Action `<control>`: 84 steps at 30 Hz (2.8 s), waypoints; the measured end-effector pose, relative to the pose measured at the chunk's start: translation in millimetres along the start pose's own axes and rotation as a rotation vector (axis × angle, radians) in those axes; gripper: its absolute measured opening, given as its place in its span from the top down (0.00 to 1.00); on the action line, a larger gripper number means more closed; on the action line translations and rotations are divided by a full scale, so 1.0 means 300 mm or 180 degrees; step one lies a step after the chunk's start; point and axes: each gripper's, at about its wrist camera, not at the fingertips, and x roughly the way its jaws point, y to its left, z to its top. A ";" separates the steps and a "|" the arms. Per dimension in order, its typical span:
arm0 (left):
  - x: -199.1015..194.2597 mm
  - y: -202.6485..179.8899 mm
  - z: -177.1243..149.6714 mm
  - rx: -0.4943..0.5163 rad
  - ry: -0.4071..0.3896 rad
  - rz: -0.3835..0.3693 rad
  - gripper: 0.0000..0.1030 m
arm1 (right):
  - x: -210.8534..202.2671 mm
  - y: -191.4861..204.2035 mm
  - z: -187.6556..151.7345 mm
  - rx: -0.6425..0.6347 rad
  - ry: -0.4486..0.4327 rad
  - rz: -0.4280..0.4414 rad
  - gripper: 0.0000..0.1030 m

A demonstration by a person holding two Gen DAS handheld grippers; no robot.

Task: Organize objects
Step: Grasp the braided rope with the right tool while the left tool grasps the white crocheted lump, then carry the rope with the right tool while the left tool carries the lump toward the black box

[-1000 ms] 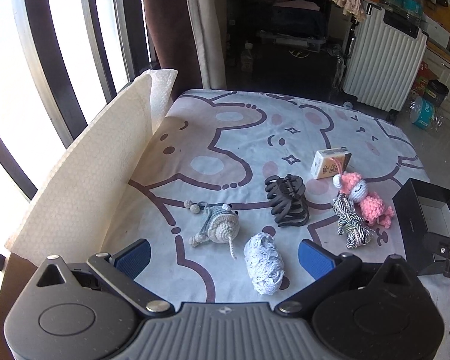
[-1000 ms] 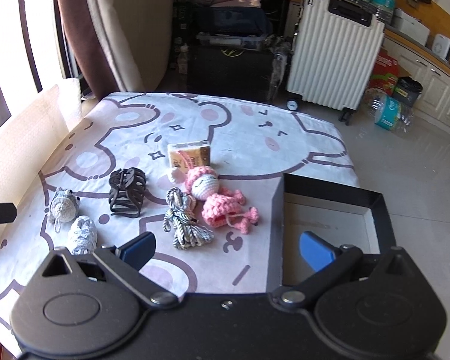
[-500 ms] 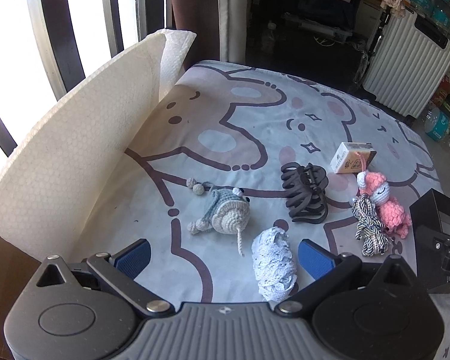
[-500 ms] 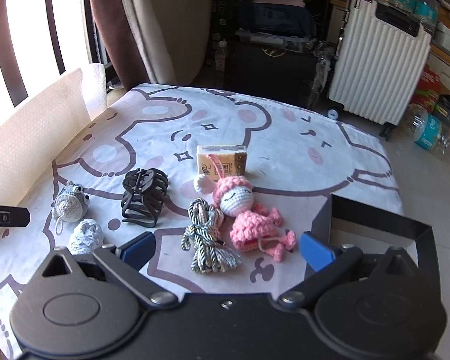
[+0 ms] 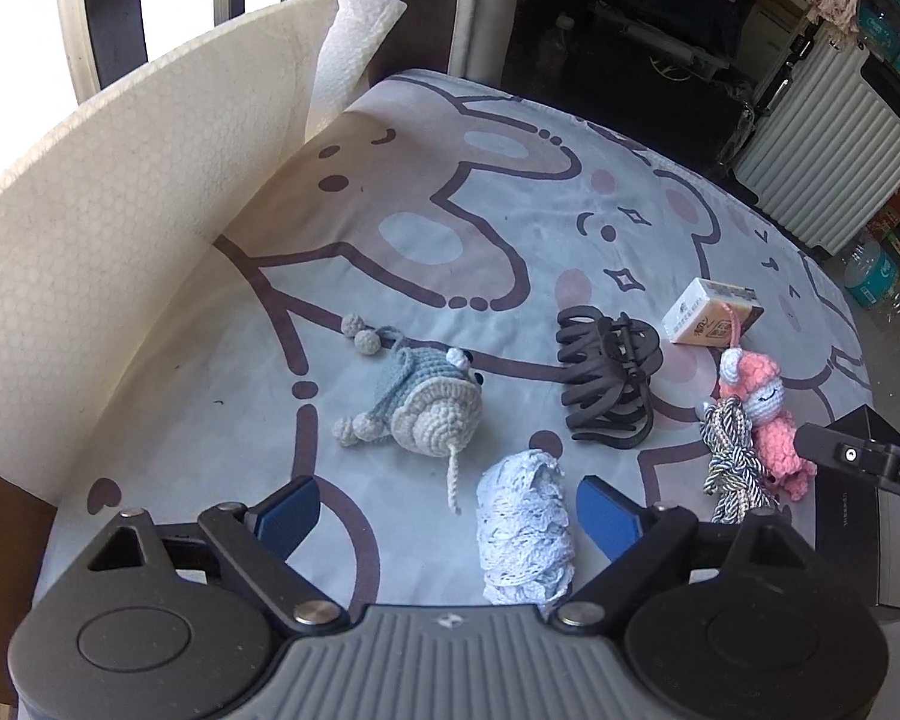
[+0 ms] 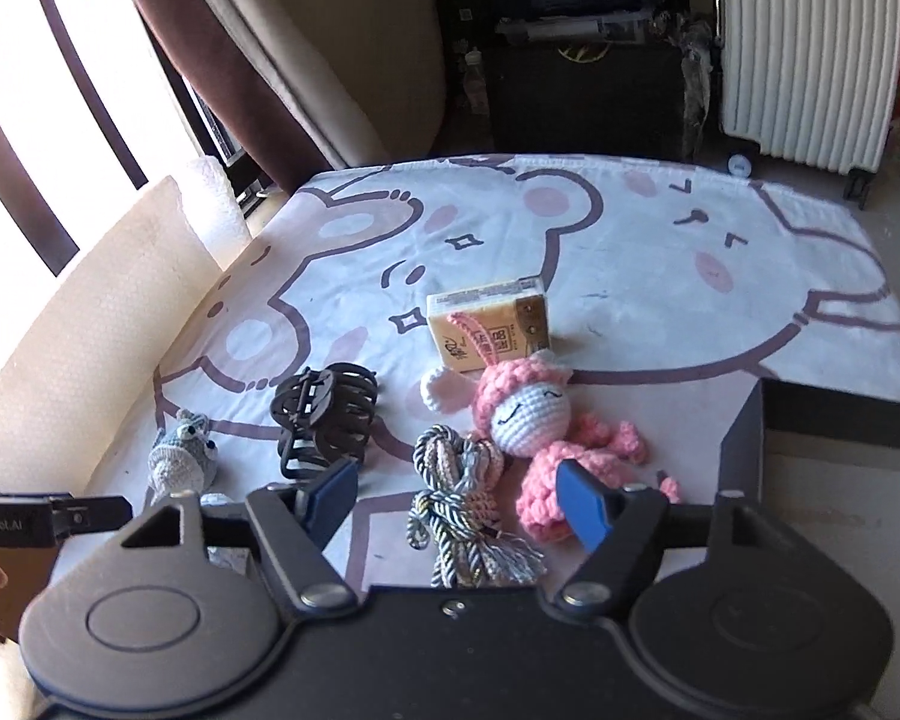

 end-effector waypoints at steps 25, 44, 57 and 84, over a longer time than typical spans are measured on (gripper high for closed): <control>0.176 -0.059 0.014 0.0038 0.0458 -0.0128 0.31 | 0.208 0.039 -0.058 -0.0826 0.0546 0.0097 0.46; 0.240 -0.086 0.006 -0.0013 0.0698 -0.0115 0.49 | 0.217 0.031 -0.053 -0.0726 0.0539 -0.0080 0.66; 0.179 -0.124 0.007 0.0156 0.0626 -0.0106 0.62 | 0.173 0.057 -0.063 -0.0690 0.0520 -0.0159 0.67; 0.029 -0.165 0.003 0.0292 0.0358 -0.0139 0.62 | 0.110 0.097 -0.170 -0.0477 0.0864 -0.0220 0.66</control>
